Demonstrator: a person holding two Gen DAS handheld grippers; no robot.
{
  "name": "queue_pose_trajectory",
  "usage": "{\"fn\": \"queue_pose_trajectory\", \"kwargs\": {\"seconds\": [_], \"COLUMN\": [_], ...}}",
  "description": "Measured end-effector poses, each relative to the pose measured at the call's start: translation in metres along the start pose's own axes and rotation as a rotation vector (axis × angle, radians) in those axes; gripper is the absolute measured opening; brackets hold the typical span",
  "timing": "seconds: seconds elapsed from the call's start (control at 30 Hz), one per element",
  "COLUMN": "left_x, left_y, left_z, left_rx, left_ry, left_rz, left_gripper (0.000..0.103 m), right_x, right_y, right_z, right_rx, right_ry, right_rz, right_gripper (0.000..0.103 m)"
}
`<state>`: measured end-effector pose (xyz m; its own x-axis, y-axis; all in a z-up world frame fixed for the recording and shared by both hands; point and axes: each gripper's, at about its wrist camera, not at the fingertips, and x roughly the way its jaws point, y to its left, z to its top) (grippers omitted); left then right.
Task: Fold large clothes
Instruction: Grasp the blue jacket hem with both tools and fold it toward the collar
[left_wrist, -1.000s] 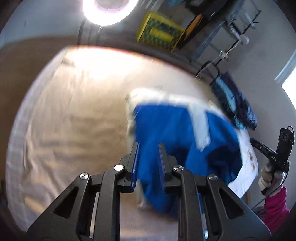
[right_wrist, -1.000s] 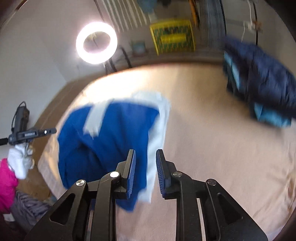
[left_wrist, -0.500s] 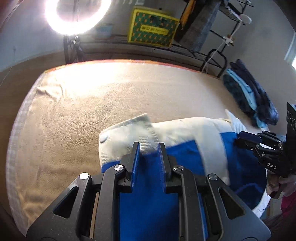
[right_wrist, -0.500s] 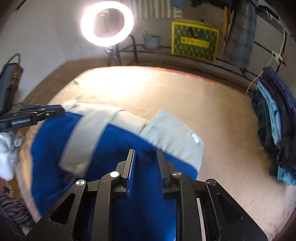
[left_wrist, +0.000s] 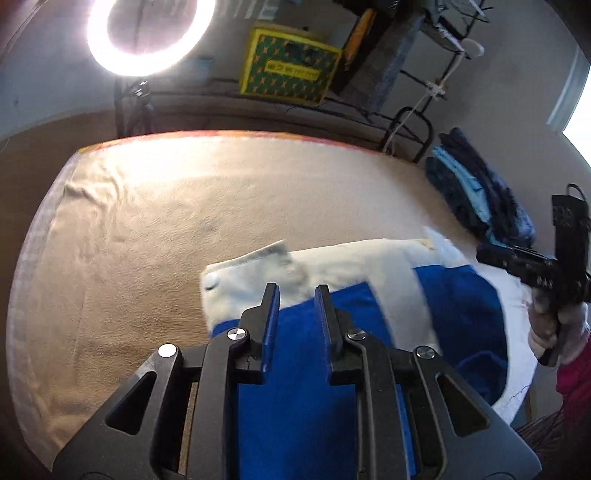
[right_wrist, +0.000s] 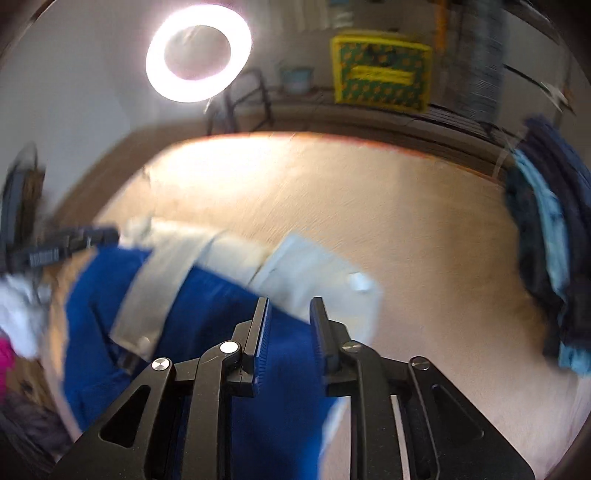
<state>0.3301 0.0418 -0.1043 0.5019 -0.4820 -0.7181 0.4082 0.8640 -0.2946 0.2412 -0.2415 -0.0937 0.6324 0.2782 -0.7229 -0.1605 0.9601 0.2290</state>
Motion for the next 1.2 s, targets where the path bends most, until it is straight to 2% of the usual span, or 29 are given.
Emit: {"fn": "queue_pose_trajectory", "kwargs": {"seconds": [0.1,0.23,0.3,0.43,0.53,0.6,0.67,0.77,0.9,0.97,1.07,1.2], "left_x": [-0.001,0.02,0.04,0.065,0.054,0.037,0.01,-0.026,-0.051,-0.051,-0.045,-0.025], "left_y": [-0.022,-0.049,-0.049,-0.035,-0.033,-0.033,-0.035,-0.039,-0.048,-0.055,-0.061,-0.052], "left_z": [0.002,-0.003,-0.007,-0.012,-0.004,-0.003,-0.005,-0.018,-0.044,-0.062,-0.082,-0.095], "left_rx": [0.041,0.113,0.094,0.059,0.032,0.035,0.051,0.051,0.068,0.092,0.13,0.115], "left_ry": [-0.005,0.051,0.11,0.141,0.141,0.112,0.068,0.028,0.036,0.076,0.12,0.176], "left_rz": [-0.049,-0.057,-0.055,-0.057,-0.038,-0.026,-0.028,-0.053,-0.103,-0.136,-0.114,-0.082], "left_gripper": [0.017,0.017,0.017,0.018,0.018,0.018,0.018,0.018,0.018,0.018,0.018,0.018], "right_x": [-0.016,-0.006,0.0,0.031,0.026,0.009,-0.018,-0.055,-0.067,-0.057,-0.031,-0.008], "right_y": [-0.01,0.006,0.012,0.006,0.013,0.02,0.029,0.047,0.079,0.094,0.11,0.109], "right_z": [-0.005,-0.015,-0.025,-0.046,-0.045,-0.042,-0.043,-0.054,-0.079,-0.087,-0.087,-0.075], "right_rx": [0.059,0.003,-0.025,-0.044,-0.075,-0.104,-0.107,-0.12,-0.184,-0.23,-0.257,-0.23], "right_ry": [-0.027,0.042,0.071,0.137,0.125,0.093,0.053,0.01,0.015,0.045,0.086,0.072], "right_rz": [0.033,0.058,0.063,-0.009,-0.045,-0.066,-0.013,0.116,0.238,0.261,0.267,0.2], "right_gripper": [0.02,0.02,0.02,0.015,0.015,0.016,0.016,0.016,0.016,0.016,0.016,0.016]}}
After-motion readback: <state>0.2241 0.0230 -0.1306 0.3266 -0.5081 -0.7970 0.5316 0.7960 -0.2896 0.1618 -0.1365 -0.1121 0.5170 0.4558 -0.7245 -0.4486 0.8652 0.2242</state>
